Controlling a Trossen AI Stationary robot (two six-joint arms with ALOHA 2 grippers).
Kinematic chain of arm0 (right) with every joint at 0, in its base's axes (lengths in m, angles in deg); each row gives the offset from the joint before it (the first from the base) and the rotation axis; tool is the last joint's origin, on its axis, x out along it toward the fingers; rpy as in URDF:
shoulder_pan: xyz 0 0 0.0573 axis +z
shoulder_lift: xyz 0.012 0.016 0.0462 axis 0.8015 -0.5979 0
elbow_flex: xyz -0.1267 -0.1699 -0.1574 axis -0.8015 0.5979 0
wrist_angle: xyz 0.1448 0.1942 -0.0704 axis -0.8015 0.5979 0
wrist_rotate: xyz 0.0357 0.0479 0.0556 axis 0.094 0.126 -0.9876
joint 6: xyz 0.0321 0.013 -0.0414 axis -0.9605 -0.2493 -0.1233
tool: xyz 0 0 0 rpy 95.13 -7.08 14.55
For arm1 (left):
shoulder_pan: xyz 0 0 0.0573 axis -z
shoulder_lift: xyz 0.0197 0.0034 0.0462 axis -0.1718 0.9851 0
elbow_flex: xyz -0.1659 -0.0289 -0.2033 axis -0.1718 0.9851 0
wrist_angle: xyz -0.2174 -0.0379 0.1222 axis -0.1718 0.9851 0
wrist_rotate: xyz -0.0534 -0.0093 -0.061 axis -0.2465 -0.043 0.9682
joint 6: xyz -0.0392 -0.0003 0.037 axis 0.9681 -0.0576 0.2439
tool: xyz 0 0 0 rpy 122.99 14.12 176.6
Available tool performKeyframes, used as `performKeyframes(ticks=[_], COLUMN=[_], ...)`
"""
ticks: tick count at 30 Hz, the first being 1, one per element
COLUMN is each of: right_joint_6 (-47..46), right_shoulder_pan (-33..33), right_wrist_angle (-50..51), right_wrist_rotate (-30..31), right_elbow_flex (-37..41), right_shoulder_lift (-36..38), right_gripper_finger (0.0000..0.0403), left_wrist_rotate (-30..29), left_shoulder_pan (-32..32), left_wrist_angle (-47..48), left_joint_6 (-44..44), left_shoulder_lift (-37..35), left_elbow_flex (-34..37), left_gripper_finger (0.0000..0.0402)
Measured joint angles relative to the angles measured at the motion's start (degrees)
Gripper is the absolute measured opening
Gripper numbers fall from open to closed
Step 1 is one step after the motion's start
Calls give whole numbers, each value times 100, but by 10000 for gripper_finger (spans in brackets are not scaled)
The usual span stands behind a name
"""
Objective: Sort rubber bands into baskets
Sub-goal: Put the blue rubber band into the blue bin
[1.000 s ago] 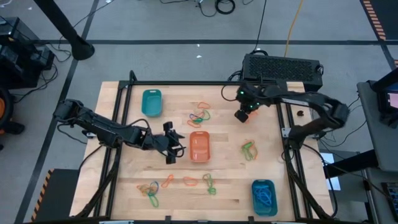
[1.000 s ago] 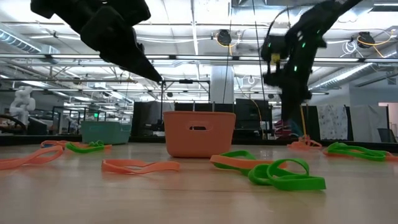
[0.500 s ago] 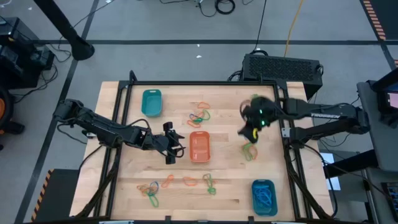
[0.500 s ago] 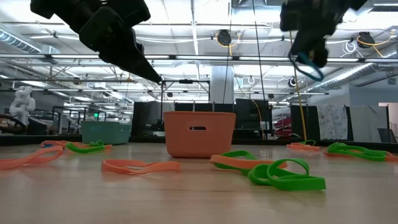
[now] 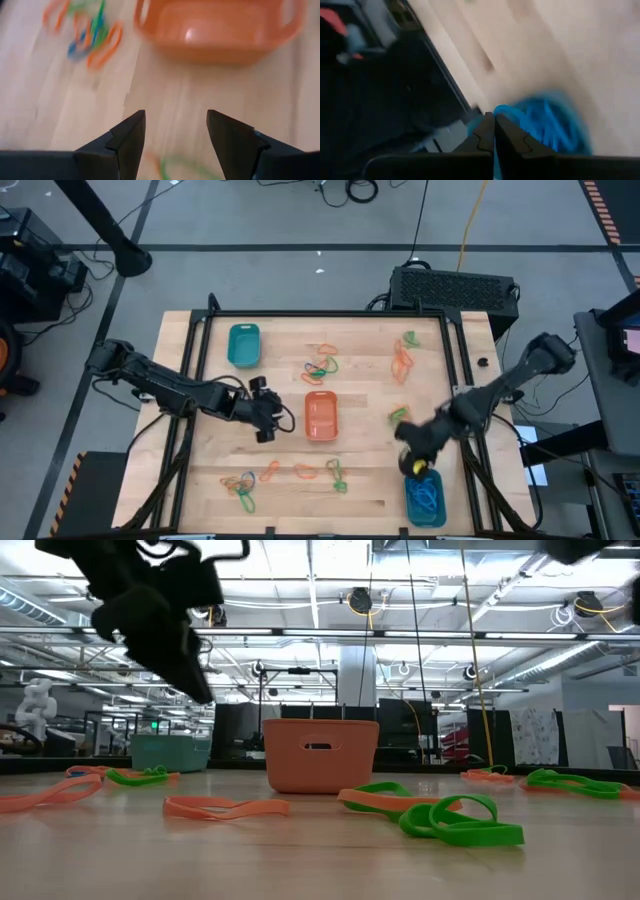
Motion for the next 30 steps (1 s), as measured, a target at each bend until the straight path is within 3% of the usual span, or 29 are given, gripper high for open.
performKeyframes(ticks=[4,11,22,30], right_joint_6=[-697,-1327,-1276,-1260], right_shoulder_pan=[655,1200,1374,1372], right_wrist_angle=[-7,-307,-770,-1048], right_wrist_rotate=[-2,-1,142,-21], right_elbow_flex=[0,0,-2,-4], right_shoulder_lift=[-464,-1120,-1722,-1670], right_gripper_finger=[0,0,7,67], left_wrist_rotate=[-3,89,2273,2909], left_shoulder_pan=[26,191,763,1430], left_wrist_angle=[571,610,536,394], left_joint_6=[584,1119,2129,2796], left_shoulder_lift=[0,0,0,0], left_elbow_flex=[-26,-29,-28,-29], left_gripper_finger=[219,219,219,219])
